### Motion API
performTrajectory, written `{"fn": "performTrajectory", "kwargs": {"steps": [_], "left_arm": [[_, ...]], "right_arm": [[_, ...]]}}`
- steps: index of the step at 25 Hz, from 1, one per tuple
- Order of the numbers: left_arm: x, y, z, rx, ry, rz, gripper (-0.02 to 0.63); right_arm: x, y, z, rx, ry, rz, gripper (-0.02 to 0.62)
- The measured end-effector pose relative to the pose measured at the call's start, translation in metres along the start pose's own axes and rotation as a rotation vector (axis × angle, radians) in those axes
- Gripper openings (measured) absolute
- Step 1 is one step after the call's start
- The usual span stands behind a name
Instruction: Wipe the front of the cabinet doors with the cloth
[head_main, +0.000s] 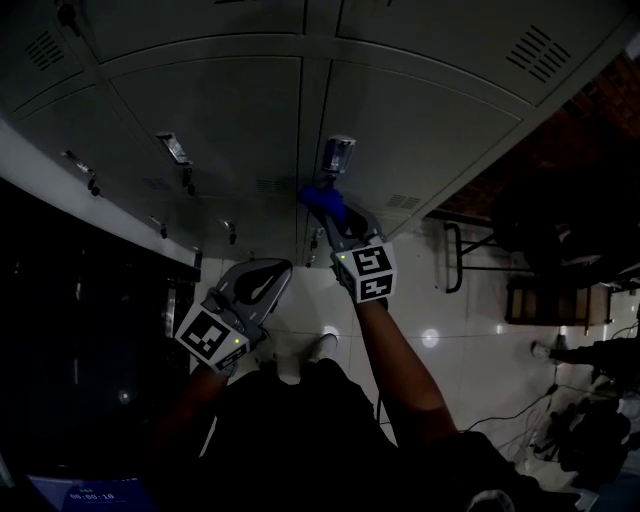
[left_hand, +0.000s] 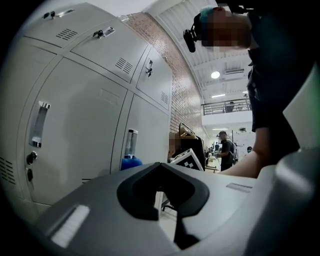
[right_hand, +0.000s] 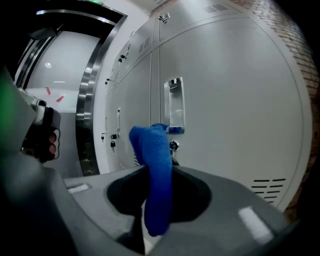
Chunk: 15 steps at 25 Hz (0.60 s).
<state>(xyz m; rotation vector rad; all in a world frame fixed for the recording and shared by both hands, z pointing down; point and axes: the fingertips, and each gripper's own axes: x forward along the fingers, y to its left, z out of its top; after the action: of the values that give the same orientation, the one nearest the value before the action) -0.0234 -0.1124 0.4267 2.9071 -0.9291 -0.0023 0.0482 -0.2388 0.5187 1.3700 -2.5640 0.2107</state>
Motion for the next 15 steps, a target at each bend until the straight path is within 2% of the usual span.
{"fn": "performTrajectory", "kwargs": {"steps": [3, 5, 11, 15], "left_arm": [[0.012, -0.01, 0.0, 0.004, 0.003, -0.025, 0.0], [0.02, -0.016, -0.002, 0.004, 0.009, -0.04, 0.0], [0.043, -0.035, -0.007, 0.013, 0.028, -0.075, 0.0], [0.056, -0.048, -0.01, -0.004, 0.038, -0.1, 0.0]], "right_arm": [[-0.013, -0.006, -0.009, 0.012, 0.006, 0.013, 0.084], [-0.025, -0.02, -0.016, 0.044, 0.001, -0.011, 0.084], [-0.056, -0.106, -0.031, 0.145, -0.02, -0.173, 0.084], [-0.074, -0.15, -0.034, 0.171, -0.003, -0.238, 0.084]]}}
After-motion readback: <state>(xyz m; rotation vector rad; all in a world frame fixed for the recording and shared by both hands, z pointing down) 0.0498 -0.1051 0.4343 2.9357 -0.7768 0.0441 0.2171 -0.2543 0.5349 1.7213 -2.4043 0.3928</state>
